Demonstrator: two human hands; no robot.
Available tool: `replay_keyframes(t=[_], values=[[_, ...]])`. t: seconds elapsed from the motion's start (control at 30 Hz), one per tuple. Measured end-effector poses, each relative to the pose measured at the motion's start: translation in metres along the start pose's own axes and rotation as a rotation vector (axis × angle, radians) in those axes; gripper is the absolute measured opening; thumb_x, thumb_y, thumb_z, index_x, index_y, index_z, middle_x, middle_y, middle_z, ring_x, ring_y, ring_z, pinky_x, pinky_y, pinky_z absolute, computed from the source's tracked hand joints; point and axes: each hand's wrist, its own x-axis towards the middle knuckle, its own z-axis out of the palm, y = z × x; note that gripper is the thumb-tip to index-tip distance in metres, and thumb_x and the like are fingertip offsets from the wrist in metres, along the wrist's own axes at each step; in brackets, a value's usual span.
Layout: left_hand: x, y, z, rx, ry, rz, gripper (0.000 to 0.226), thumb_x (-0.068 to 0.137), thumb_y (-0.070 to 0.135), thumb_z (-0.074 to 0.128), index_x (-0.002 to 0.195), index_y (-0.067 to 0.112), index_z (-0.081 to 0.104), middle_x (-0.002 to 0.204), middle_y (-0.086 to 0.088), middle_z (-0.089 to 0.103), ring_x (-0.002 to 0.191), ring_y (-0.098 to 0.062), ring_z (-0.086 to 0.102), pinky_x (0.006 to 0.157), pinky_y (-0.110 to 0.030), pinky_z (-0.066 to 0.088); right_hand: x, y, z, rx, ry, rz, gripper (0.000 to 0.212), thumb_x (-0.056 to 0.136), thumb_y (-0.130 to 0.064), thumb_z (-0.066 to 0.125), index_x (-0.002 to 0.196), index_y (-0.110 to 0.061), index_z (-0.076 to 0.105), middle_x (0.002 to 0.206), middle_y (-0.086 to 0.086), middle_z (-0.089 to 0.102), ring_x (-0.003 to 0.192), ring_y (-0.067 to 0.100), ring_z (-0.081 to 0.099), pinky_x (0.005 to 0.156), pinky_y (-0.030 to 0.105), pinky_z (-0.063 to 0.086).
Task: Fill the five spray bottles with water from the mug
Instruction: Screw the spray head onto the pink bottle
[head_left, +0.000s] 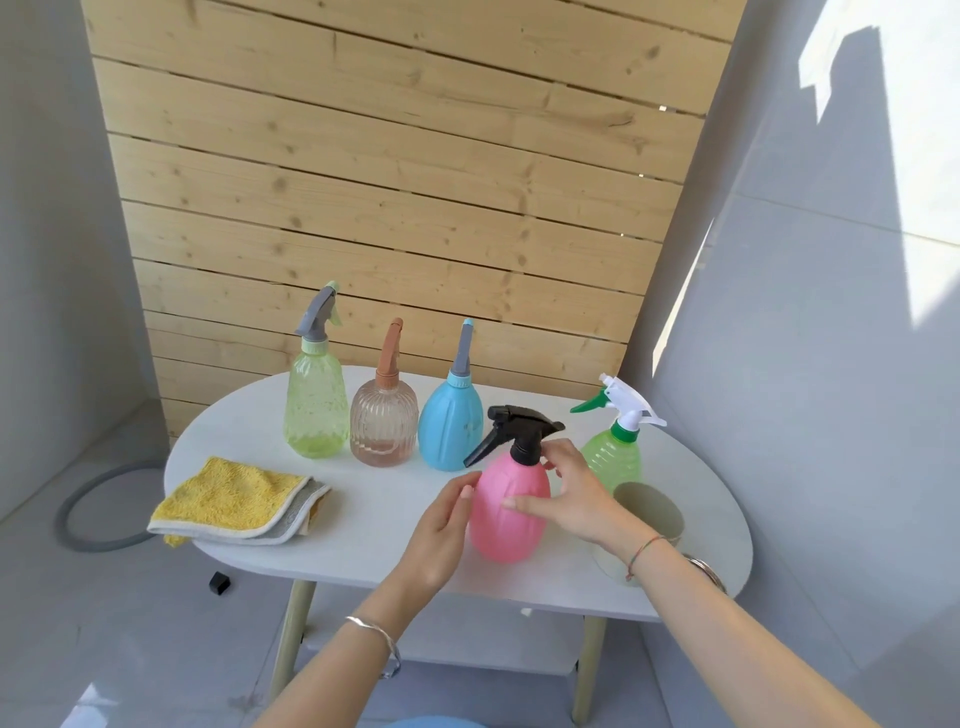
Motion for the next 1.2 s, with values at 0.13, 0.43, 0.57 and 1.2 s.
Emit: replay_keyframes(t=[0.13, 0.43, 0.57, 1.2], values=[[-0.006, 0.009, 0.012, -0.066, 0.048, -0.01, 0.04, 0.104, 0.039, 0.027, 0.137, 0.029, 0.048, 0.138, 0.014, 0.049, 0.13, -0.004, 0.045, 0.111, -0.023, 0.031, -0.005, -0.001, 0.019, 0.072, 0.202, 0.079, 0.064, 0.077, -0.032, 0.078, 0.121, -0.019, 0.034, 0.117, -0.007, 0.043, 0.108, 0.01, 0.043, 0.086, 0.021, 0.033], [0.01, 0.02, 0.014, -0.088, -0.148, -0.092, 0.056, 0.104, 0.047, 0.014, 0.152, 0.025, 0.032, 0.153, 0.014, 0.035, 0.141, -0.002, 0.031, 0.122, -0.029, 0.017, -0.006, 0.028, 0.002, -0.071, -0.002, 0.082, 0.086, 0.07, -0.02, 0.077, 0.142, -0.024, 0.03, 0.133, 0.003, 0.044, 0.126, 0.022, 0.041, 0.104, 0.039, 0.039], [0.032, 0.028, 0.001, -0.05, 0.106, -0.027, 0.052, 0.106, 0.039, 0.022, 0.155, 0.023, 0.023, 0.16, 0.011, 0.023, 0.147, -0.004, 0.018, 0.113, -0.016, 0.01, 0.012, 0.026, 0.023, -0.073, 0.157, 0.083, 0.086, 0.076, -0.019, 0.076, 0.144, -0.016, 0.025, 0.134, 0.005, 0.038, 0.126, 0.022, 0.038, 0.104, 0.031, 0.034], [0.085, 0.017, -0.015, 0.152, 0.183, -0.009, 0.06, 0.106, 0.031, 0.032, 0.157, 0.012, 0.005, 0.164, 0.0, 0.006, 0.151, -0.011, 0.001, 0.12, -0.028, 0.001, 0.089, 0.031, 0.024, 0.059, 0.241, 0.148, 0.089, 0.082, -0.017, 0.073, 0.149, -0.015, 0.014, 0.146, 0.011, 0.024, 0.135, 0.027, 0.031, 0.109, 0.035, 0.03]])
